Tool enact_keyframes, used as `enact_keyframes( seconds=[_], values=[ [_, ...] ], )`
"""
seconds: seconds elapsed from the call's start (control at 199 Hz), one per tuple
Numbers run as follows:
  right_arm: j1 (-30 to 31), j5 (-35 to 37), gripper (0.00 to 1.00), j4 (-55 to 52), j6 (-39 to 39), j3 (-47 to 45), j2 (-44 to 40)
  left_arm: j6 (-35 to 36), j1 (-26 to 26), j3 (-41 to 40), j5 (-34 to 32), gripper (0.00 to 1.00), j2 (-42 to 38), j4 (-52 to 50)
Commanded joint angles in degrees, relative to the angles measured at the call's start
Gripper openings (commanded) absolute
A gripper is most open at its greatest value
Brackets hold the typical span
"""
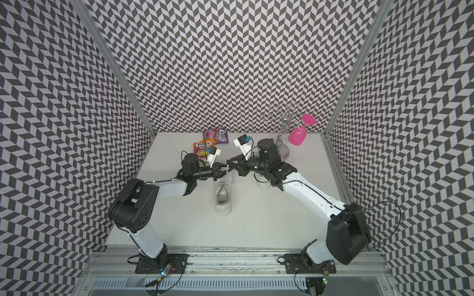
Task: Tie the shoes
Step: Cross the shoelace with the shoelace.
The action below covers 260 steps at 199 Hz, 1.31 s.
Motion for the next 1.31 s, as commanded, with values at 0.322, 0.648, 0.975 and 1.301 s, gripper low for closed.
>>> enact_keyframes(
  seconds=[0.322,0.648,0.975,1.301],
  values=[
    [0.34,4.67,0.0,3.2,-6.82,0.22,3.11,-0.75,0.28,0.4,0.22,0.02,0.04,-0.43],
    [0.46,8.8,0.07,8.76,-12.8,-6.61,5.82,-2.09,0.14,0.39,0.9,0.02,-1.21,-0.24],
    [1.38,16.25,0.51,4.29,-16.98,-8.92,6.65,-3.2,0.12,0.1,0.87,0.02,-3.24,-0.34],
    [1.41,20.94,0.79,0.72,-16.49,-12.07,-1.72,-1.55,0.46,-3.49,-3.15,0.02,-9.41,-3.23]
  ],
)
